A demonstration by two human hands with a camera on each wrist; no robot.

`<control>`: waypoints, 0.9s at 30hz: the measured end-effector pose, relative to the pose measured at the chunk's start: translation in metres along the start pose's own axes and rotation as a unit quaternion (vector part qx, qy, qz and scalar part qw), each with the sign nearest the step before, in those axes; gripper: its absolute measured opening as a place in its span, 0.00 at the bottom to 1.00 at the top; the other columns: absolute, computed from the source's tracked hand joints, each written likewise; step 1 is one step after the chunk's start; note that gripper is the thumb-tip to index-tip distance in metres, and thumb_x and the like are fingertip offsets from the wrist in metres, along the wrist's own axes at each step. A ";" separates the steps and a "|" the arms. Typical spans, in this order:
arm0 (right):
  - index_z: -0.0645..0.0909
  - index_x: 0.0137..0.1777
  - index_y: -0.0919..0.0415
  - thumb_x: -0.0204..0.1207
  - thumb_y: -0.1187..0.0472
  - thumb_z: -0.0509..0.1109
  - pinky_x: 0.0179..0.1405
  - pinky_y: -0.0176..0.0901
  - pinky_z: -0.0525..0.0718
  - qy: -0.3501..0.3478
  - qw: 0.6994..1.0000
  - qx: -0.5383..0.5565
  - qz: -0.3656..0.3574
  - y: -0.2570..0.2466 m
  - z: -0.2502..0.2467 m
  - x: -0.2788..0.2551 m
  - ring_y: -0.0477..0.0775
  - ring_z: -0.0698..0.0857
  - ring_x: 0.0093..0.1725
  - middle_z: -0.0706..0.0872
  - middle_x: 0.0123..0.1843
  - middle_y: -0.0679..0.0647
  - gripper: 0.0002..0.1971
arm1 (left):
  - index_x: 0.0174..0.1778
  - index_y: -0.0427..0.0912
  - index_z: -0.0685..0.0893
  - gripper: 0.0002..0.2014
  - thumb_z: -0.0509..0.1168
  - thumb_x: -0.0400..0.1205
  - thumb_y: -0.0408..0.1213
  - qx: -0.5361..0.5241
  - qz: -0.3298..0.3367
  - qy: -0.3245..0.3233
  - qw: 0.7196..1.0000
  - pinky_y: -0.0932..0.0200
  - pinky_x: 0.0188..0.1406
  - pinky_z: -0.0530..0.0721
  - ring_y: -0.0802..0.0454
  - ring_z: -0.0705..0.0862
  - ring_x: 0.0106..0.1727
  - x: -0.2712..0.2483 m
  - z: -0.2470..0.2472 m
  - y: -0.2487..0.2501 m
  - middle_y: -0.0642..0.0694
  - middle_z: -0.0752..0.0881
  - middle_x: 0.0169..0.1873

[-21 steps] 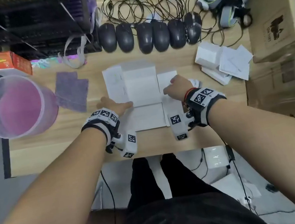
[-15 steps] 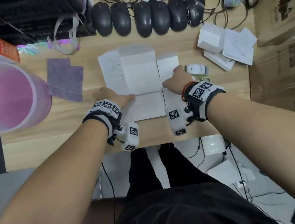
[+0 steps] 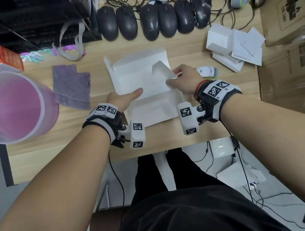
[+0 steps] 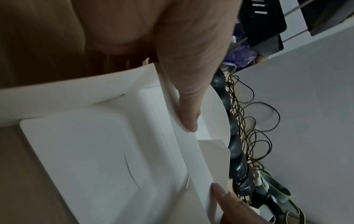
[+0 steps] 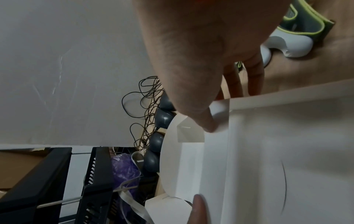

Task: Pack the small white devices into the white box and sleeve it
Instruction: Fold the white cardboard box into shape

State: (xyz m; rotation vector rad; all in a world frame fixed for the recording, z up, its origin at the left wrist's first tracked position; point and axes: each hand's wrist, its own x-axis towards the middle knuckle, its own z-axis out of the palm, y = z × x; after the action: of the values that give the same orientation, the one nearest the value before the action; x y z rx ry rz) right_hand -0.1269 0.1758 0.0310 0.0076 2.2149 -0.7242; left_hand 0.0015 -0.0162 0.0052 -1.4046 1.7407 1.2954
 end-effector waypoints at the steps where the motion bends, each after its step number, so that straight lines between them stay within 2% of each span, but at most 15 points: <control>1: 0.74 0.65 0.56 0.72 0.51 0.74 0.55 0.54 0.87 -0.010 1.000 0.005 0.004 -0.001 0.000 -0.001 0.57 0.87 0.55 0.85 0.56 0.53 0.23 | 0.85 0.37 0.63 0.59 0.75 0.66 0.71 -0.003 -0.002 -0.006 1.000 0.46 0.67 0.77 0.37 0.76 0.76 -0.001 -0.002 0.000 0.41 0.74 0.79; 3: 0.70 0.71 0.55 0.71 0.48 0.74 0.60 0.59 0.86 -0.021 1.000 0.020 0.010 -0.001 0.001 -0.002 0.59 0.87 0.56 0.85 0.59 0.55 0.30 | 0.80 0.41 0.71 0.61 0.78 0.57 0.75 -0.024 -0.009 -0.025 0.999 0.48 0.64 0.80 0.38 0.81 0.70 -0.001 -0.006 -0.002 0.45 0.81 0.72; 5: 0.65 0.76 0.54 0.72 0.47 0.74 0.60 0.58 0.87 -0.028 0.999 0.035 0.017 0.001 0.002 -0.003 0.58 0.87 0.56 0.84 0.59 0.55 0.35 | 0.75 0.47 0.78 0.64 0.81 0.43 0.76 -0.070 -0.014 -0.036 0.997 0.42 0.65 0.83 0.40 0.86 0.64 0.018 -0.005 -0.013 0.47 0.86 0.67; 6: 0.64 0.78 0.53 0.73 0.47 0.75 0.58 0.56 0.87 -0.034 0.998 0.044 0.017 0.002 0.002 -0.004 0.57 0.88 0.54 0.84 0.59 0.54 0.36 | 0.73 0.48 0.80 0.63 0.83 0.41 0.74 -0.089 -0.014 -0.045 0.995 0.39 0.63 0.85 0.40 0.87 0.62 0.034 -0.004 -0.022 0.48 0.88 0.64; 8: 0.65 0.78 0.52 0.75 0.48 0.76 0.51 0.50 0.89 -0.055 0.997 0.062 0.013 0.004 0.001 -0.005 0.53 0.88 0.49 0.85 0.57 0.52 0.35 | 0.70 0.48 0.81 0.57 0.85 0.45 0.71 -0.135 -0.012 -0.058 0.989 0.39 0.60 0.87 0.42 0.90 0.59 0.032 -0.004 -0.021 0.48 0.90 0.61; 11: 0.64 0.78 0.48 0.72 0.47 0.79 0.53 0.51 0.88 -0.082 0.994 0.067 0.002 0.005 -0.002 -0.007 0.54 0.88 0.54 0.86 0.60 0.51 0.38 | 0.69 0.49 0.70 0.40 0.82 0.68 0.57 -0.184 0.011 -0.065 0.981 0.48 0.49 0.89 0.49 0.89 0.55 -0.010 -0.008 0.003 0.52 0.87 0.59; 13: 0.60 0.79 0.43 0.67 0.43 0.81 0.48 0.51 0.89 -0.100 0.993 0.059 0.000 0.003 -0.006 -0.010 0.54 0.87 0.56 0.85 0.61 0.49 0.44 | 0.80 0.52 0.60 0.41 0.77 0.77 0.52 -0.200 0.036 -0.061 0.977 0.47 0.58 0.87 0.49 0.85 0.61 -0.012 -0.008 0.007 0.53 0.81 0.65; 15: 0.57 0.80 0.38 0.61 0.40 0.83 0.45 0.52 0.89 -0.115 0.991 0.061 0.009 0.002 -0.008 -0.013 0.54 0.87 0.56 0.85 0.62 0.47 0.51 | 0.85 0.52 0.55 0.49 0.76 0.75 0.59 -0.210 0.050 -0.061 0.975 0.42 0.69 0.81 0.46 0.82 0.68 -0.015 -0.011 0.009 0.51 0.78 0.72; 18: 0.54 0.82 0.40 0.58 0.42 0.86 0.63 0.56 0.85 -0.134 0.983 0.121 0.033 0.007 -0.012 -0.012 0.55 0.85 0.64 0.82 0.69 0.45 0.56 | 0.83 0.57 0.63 0.56 0.74 0.60 0.76 -0.219 0.020 -0.058 0.974 0.37 0.67 0.82 0.42 0.84 0.68 -0.004 -0.018 0.007 0.47 0.80 0.73; 20: 0.56 0.83 0.44 0.65 0.46 0.83 0.66 0.56 0.84 -0.136 0.982 0.122 0.052 0.007 -0.015 -0.011 0.56 0.84 0.65 0.81 0.71 0.48 0.50 | 0.82 0.58 0.64 0.56 0.72 0.60 0.78 -0.234 0.016 -0.067 0.970 0.37 0.61 0.87 0.42 0.87 0.63 -0.007 -0.020 0.011 0.47 0.82 0.72; 21: 0.57 0.83 0.48 0.72 0.50 0.80 0.63 0.51 0.85 -0.132 0.982 0.120 0.058 0.006 -0.017 -0.011 0.55 0.85 0.62 0.80 0.70 0.50 0.44 | 0.83 0.60 0.60 0.57 0.72 0.60 0.77 -0.231 0.023 -0.068 0.970 0.37 0.62 0.87 0.42 0.86 0.66 -0.013 -0.020 0.014 0.49 0.80 0.74; 23: 0.59 0.83 0.56 0.82 0.57 0.71 0.41 0.34 0.85 -0.115 0.985 0.109 0.069 0.004 -0.022 -0.009 0.49 0.84 0.49 0.81 0.65 0.51 0.34 | 0.86 0.63 0.46 0.66 0.73 0.57 0.78 -0.199 0.064 -0.065 0.976 0.35 0.75 0.76 0.43 0.74 0.79 -0.022 -0.019 0.017 0.53 0.67 0.83; 24: 0.60 0.83 0.59 0.84 0.58 0.68 0.29 0.29 0.81 -0.103 0.987 0.103 0.068 0.002 -0.025 -0.009 0.44 0.81 0.43 0.80 0.62 0.50 0.31 | 0.86 0.62 0.41 0.69 0.74 0.56 0.78 -0.183 0.092 -0.069 0.976 0.36 0.80 0.70 0.45 0.69 0.82 -0.024 -0.018 0.017 0.54 0.62 0.86; 25: 0.60 0.82 0.62 0.85 0.58 0.66 0.24 0.29 0.78 -0.094 0.989 0.097 0.068 0.000 -0.027 -0.009 0.42 0.78 0.40 0.79 0.62 0.51 0.29 | 0.86 0.62 0.39 0.71 0.76 0.56 0.77 -0.172 0.121 -0.075 0.975 0.38 0.82 0.67 0.47 0.67 0.83 -0.025 -0.018 0.017 0.55 0.60 0.87; 27: 0.61 0.82 0.64 0.86 0.55 0.64 0.31 0.33 0.78 -0.088 0.989 0.096 0.069 -0.004 -0.029 -0.008 0.44 0.79 0.42 0.78 0.67 0.54 0.28 | 0.86 0.61 0.40 0.70 0.81 0.58 0.70 -0.170 0.151 -0.091 0.970 0.41 0.81 0.70 0.49 0.71 0.81 -0.027 -0.018 0.016 0.54 0.67 0.84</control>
State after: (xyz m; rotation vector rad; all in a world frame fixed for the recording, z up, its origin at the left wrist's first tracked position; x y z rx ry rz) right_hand -0.1419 0.1886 0.0539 0.1854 1.9509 -0.8244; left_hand -0.0026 -0.0220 0.0405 -1.1735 1.7102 1.8997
